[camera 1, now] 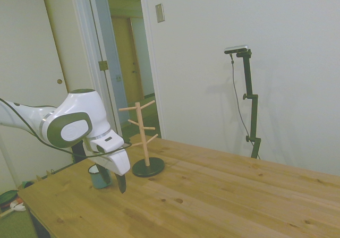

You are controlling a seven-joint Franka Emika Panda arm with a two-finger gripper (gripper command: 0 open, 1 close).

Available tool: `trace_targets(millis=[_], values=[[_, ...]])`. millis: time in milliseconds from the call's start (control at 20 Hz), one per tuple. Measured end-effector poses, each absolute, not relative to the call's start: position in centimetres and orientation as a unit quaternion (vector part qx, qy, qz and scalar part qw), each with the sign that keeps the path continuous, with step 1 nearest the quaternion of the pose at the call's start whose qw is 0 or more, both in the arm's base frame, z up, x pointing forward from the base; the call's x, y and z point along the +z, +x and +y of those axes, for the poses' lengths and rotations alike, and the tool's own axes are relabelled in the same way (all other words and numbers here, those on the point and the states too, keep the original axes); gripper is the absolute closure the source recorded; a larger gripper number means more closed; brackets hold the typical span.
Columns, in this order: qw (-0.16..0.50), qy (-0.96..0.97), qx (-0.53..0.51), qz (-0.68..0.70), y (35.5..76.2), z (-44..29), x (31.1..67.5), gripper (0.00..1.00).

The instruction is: Hang the mug

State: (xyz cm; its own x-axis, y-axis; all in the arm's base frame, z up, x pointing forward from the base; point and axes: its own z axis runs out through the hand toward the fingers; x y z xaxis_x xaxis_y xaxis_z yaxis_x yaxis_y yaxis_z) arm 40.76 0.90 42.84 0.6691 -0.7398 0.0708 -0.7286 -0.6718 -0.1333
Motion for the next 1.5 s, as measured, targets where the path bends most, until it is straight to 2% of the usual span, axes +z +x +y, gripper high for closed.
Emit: trace_targets(millis=[200,650,1000,1200,1500], values=[[0.042,-0.918,-0.052,0.390,40.5,1.5,42.8,0.00],[0.026,-0.945,-0.087,0.315,37.9,12.6,45.0,0.00],[0.043,-0.939,-0.117,0.320,39.2,17.6,48.3,0.00],[0.042,-0.931,-0.119,0.342,41.7,19.4,47.4,0.00],[0.048,-0.925,-0.109,0.361,44.7,22.1,44.1,0.00]])
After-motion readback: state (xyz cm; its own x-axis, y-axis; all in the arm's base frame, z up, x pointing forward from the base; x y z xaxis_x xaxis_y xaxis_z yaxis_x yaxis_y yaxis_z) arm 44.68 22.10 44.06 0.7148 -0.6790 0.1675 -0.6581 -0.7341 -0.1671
